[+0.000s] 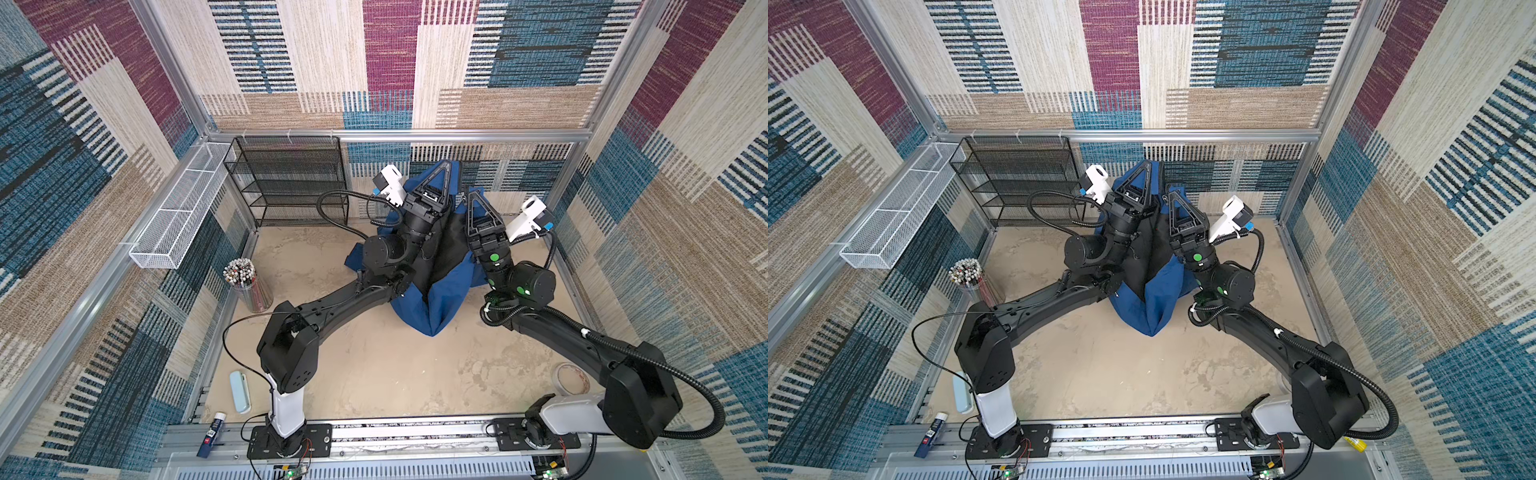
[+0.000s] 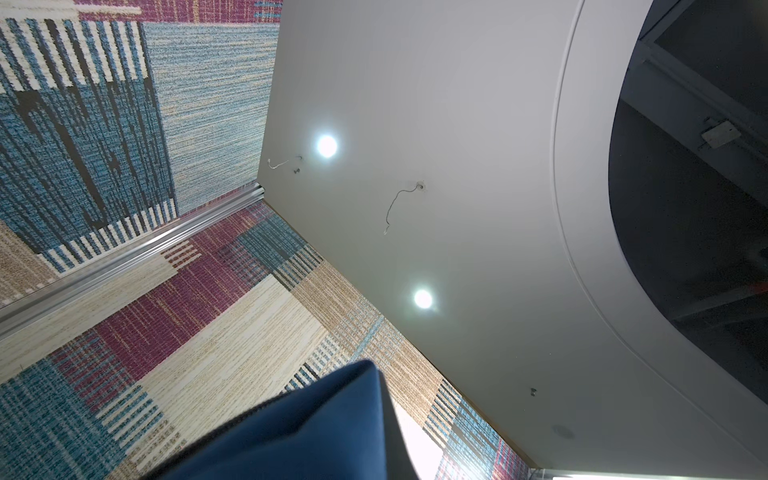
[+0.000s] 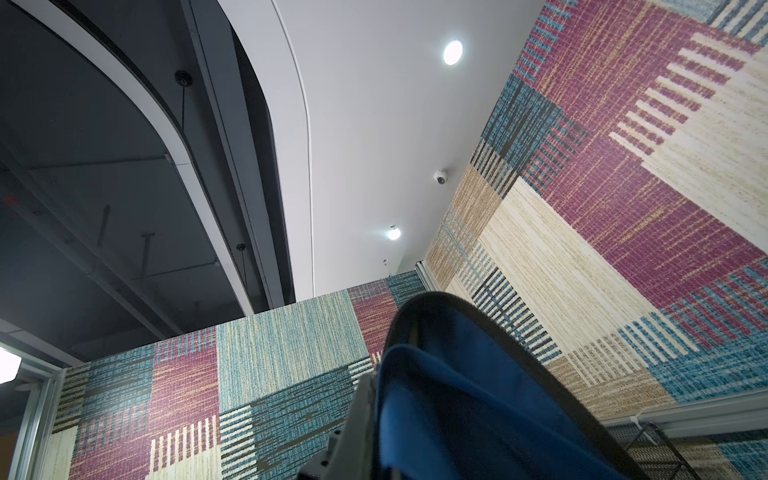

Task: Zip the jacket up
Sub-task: 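Hold the raised jacket edges together with both grippers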

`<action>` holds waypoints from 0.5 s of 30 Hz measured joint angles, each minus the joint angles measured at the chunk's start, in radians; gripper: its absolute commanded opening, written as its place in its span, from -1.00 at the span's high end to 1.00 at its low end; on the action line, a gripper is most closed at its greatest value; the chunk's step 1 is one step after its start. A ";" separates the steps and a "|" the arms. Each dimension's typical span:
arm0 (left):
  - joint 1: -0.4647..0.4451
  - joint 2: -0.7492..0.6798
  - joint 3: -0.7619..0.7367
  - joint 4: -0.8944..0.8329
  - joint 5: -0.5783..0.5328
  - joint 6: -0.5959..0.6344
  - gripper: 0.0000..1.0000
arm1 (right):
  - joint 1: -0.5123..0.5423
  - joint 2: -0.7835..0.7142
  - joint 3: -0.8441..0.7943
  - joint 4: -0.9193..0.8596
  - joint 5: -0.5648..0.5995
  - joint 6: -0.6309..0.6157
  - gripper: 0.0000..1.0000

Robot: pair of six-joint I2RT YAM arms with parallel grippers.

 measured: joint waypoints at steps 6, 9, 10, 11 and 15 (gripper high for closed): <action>-0.001 0.004 0.005 0.000 0.000 0.000 1.00 | -0.001 0.000 0.002 0.000 0.001 0.004 1.00; -0.002 0.005 0.006 0.000 0.000 -0.001 1.00 | -0.002 0.005 0.005 0.000 0.001 0.006 1.00; -0.002 0.005 0.007 0.000 0.000 -0.001 1.00 | -0.003 0.007 0.006 0.000 0.001 0.008 1.00; -0.002 0.005 0.007 0.000 0.000 -0.003 1.00 | -0.003 0.010 0.008 0.000 0.001 0.008 1.00; -0.004 0.008 0.008 0.000 0.000 -0.004 1.00 | -0.005 0.021 0.019 0.000 0.001 0.015 1.00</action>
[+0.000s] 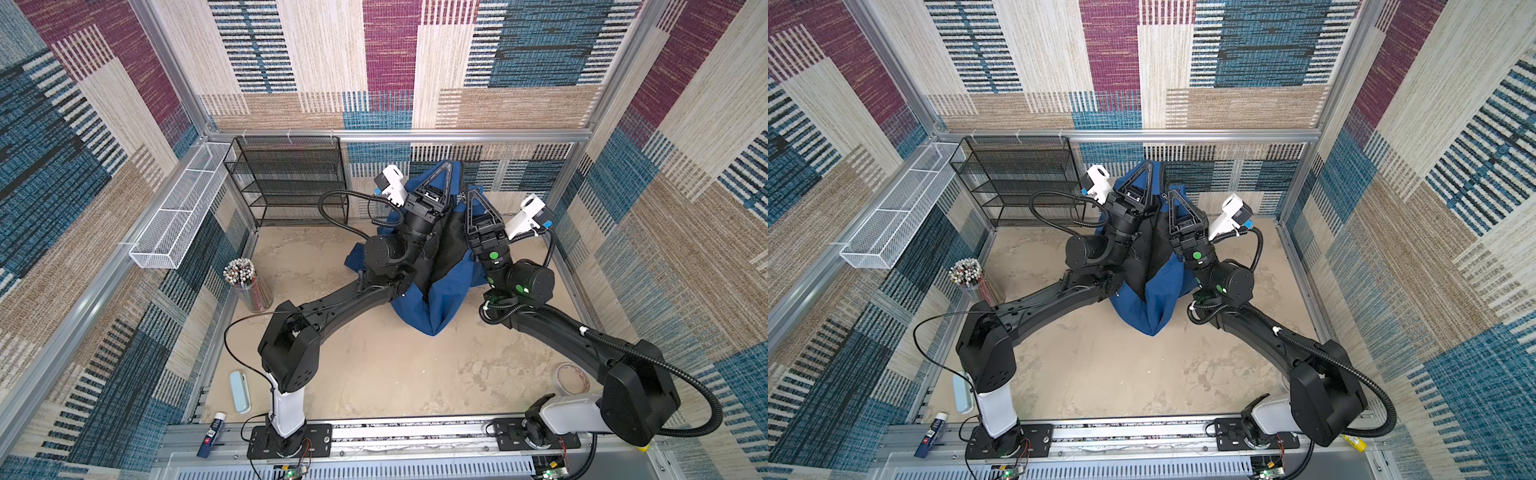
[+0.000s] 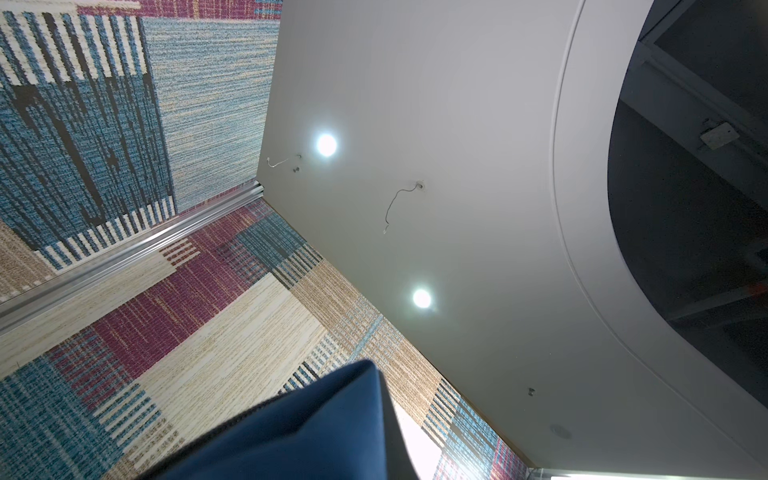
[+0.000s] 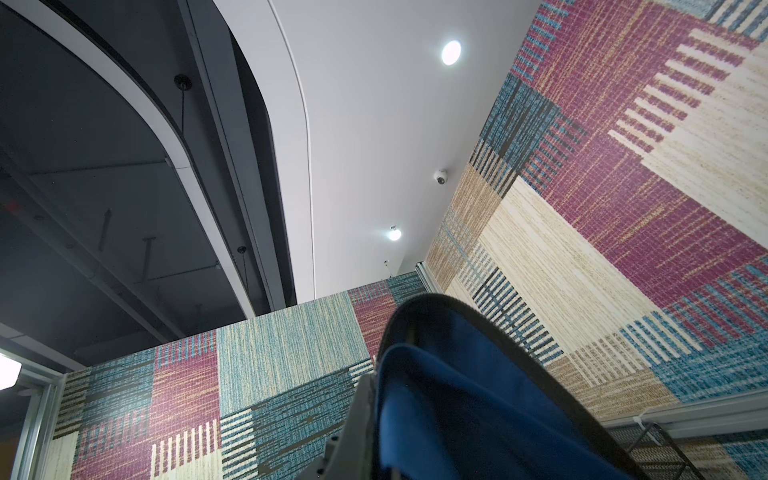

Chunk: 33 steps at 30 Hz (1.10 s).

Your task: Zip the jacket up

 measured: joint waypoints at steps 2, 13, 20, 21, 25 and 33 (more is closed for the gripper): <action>0.000 0.000 0.000 0.000 0.000 0.000 1.00 | -0.003 0.003 0.004 0.000 0.000 0.000 1.00; 0.000 0.000 -0.002 0.002 0.000 0.000 1.00 | -0.004 -0.003 -0.001 0.000 -0.001 0.011 1.00; -0.001 0.000 -0.006 0.002 0.000 -0.002 1.00 | -0.004 -0.024 -0.030 0.000 0.000 0.018 1.00; -0.001 0.000 -0.006 0.002 0.000 -0.003 1.00 | -0.004 -0.024 -0.030 0.000 0.000 0.018 1.00; -0.001 0.000 -0.006 0.002 0.000 -0.003 1.00 | -0.004 -0.023 -0.025 0.000 0.000 0.019 1.00; -0.001 0.000 -0.006 0.002 0.000 -0.004 1.00 | -0.004 -0.008 -0.005 0.000 0.000 0.026 1.00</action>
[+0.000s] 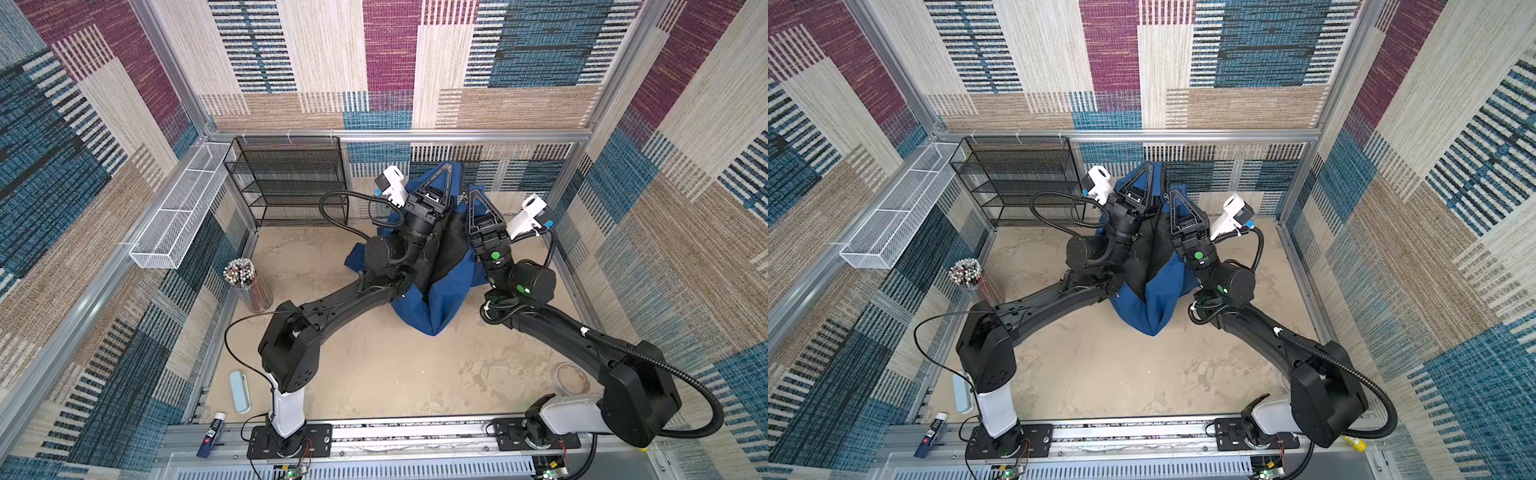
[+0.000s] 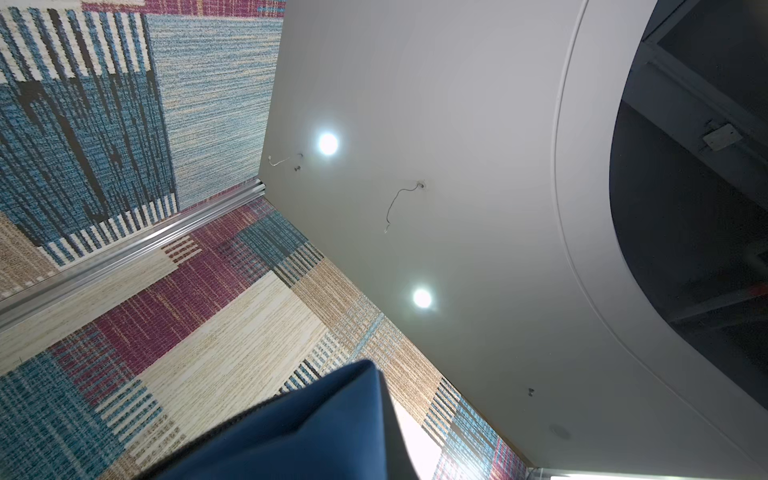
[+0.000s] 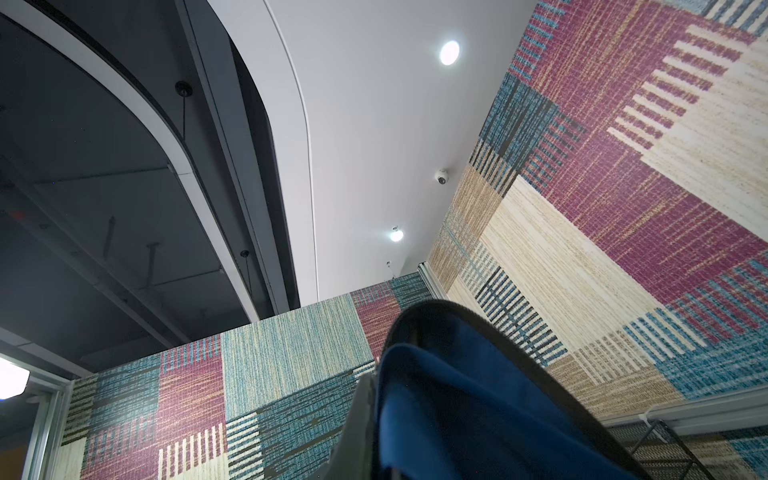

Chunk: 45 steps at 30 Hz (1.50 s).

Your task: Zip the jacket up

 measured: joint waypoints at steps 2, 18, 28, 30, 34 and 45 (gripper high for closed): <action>0.000 0.000 0.000 0.000 0.000 0.000 1.00 | 0.000 0.003 0.003 0.000 0.000 0.005 1.00; 0.000 0.000 -0.013 0.000 -0.001 -0.023 1.00 | -0.001 0.022 0.026 0.000 -0.002 0.029 1.00; 0.000 -0.001 -0.006 0.000 0.000 -0.023 1.00 | -0.001 0.002 -0.001 0.001 -0.001 0.033 1.00; 0.000 -0.002 -0.006 0.000 0.000 -0.023 1.00 | -0.001 -0.003 -0.004 0.001 -0.001 0.032 1.00; 0.000 -0.002 -0.006 0.000 0.000 -0.023 1.00 | -0.001 -0.007 -0.009 0.001 -0.001 0.032 1.00; 0.000 -0.002 -0.006 0.000 0.000 -0.026 1.00 | -0.003 -0.003 -0.007 0.001 -0.004 0.034 1.00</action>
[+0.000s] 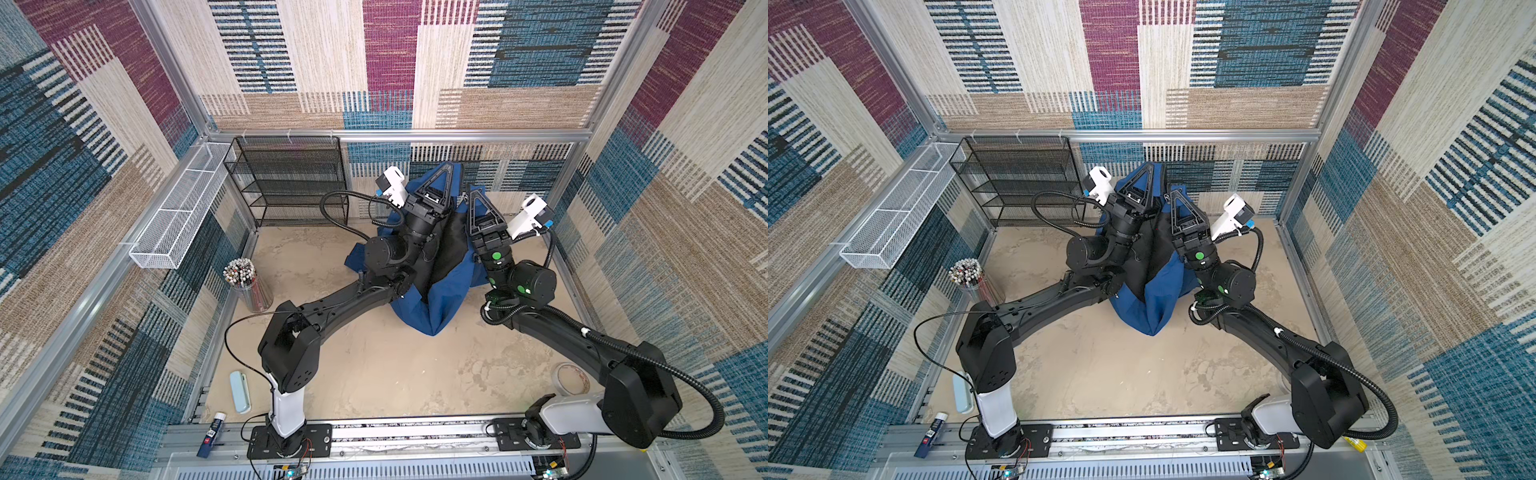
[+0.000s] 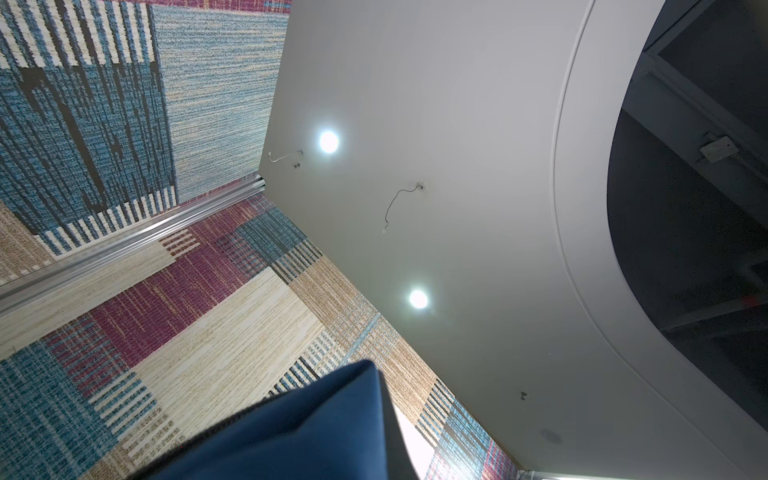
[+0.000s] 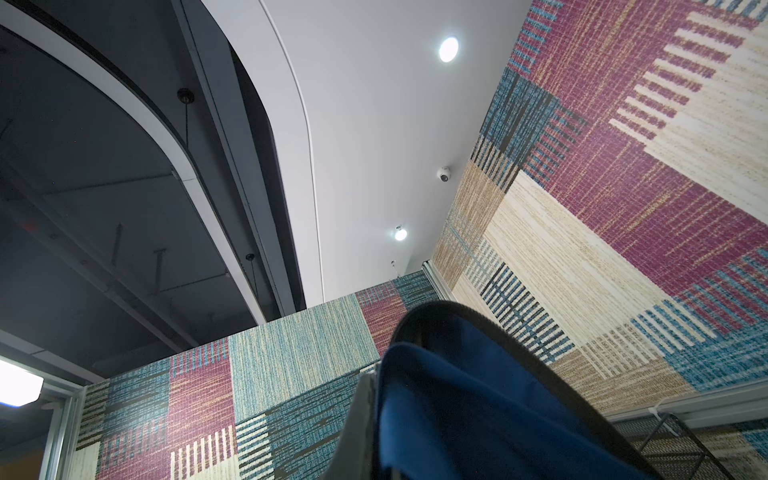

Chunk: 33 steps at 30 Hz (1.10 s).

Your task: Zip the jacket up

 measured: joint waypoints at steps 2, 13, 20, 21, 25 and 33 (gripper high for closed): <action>0.000 0.000 0.000 0.000 0.000 -0.008 1.00 | -0.006 0.006 0.003 0.000 -0.008 0.007 1.00; 0.000 -0.044 0.071 -0.006 0.039 -0.003 1.00 | -0.031 -0.007 0.109 0.000 -0.163 -0.073 1.00; 0.000 -0.060 0.136 0.004 0.100 0.076 1.00 | -0.032 -0.007 0.198 0.000 -0.240 -0.119 1.00; 0.000 -0.060 0.138 0.003 0.113 0.098 1.00 | -0.032 -0.004 0.214 0.001 -0.250 -0.128 1.00; 0.001 -0.064 0.140 0.001 0.134 0.135 1.00 | -0.031 0.022 0.280 0.001 -0.298 -0.180 1.00; 0.018 -0.056 0.195 0.000 0.160 0.172 1.00 | -0.032 0.064 0.362 0.001 -0.315 -0.246 1.00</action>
